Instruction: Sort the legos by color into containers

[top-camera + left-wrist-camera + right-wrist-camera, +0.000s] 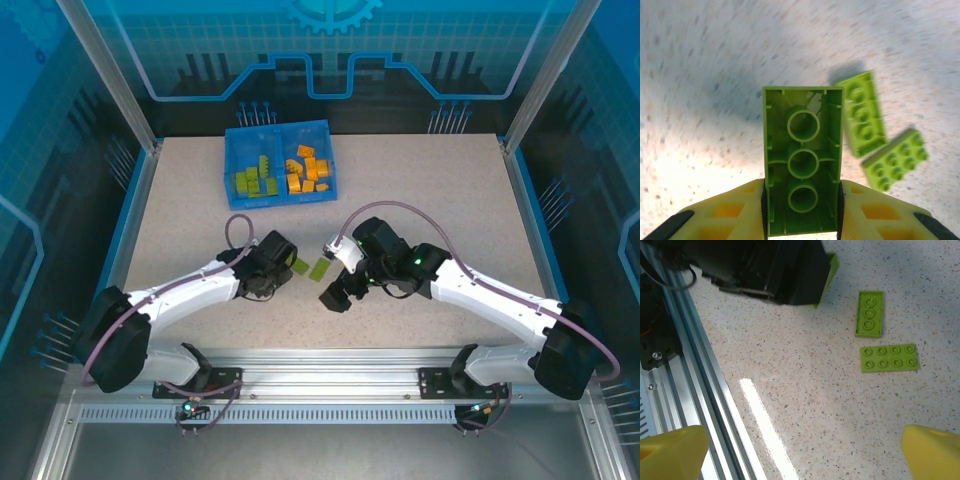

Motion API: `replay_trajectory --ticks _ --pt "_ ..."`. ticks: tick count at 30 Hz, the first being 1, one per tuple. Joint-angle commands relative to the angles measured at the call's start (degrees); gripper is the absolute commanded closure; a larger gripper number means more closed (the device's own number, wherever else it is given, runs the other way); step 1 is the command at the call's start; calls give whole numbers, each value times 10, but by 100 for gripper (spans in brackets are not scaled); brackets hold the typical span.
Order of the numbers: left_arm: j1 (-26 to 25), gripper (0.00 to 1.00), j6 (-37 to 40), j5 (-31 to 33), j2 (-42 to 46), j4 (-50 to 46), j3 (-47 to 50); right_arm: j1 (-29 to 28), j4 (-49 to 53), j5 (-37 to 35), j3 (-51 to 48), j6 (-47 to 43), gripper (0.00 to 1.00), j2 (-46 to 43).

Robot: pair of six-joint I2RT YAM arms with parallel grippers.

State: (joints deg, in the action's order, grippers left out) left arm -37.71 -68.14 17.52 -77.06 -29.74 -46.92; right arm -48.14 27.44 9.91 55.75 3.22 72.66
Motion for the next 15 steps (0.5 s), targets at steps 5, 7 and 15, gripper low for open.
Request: replay_trajectory --ticks 5,7,15 --pt "84 64 207 57 8 -2 -123 -9 -6 -14 24 11 0 -23" --pt "115 64 264 52 -15 34 -148 -10 -7 -21 22 14 0 -29" --pt "205 64 378 22 -201 66 -327 -12 0 -26 15 29 0 -61"
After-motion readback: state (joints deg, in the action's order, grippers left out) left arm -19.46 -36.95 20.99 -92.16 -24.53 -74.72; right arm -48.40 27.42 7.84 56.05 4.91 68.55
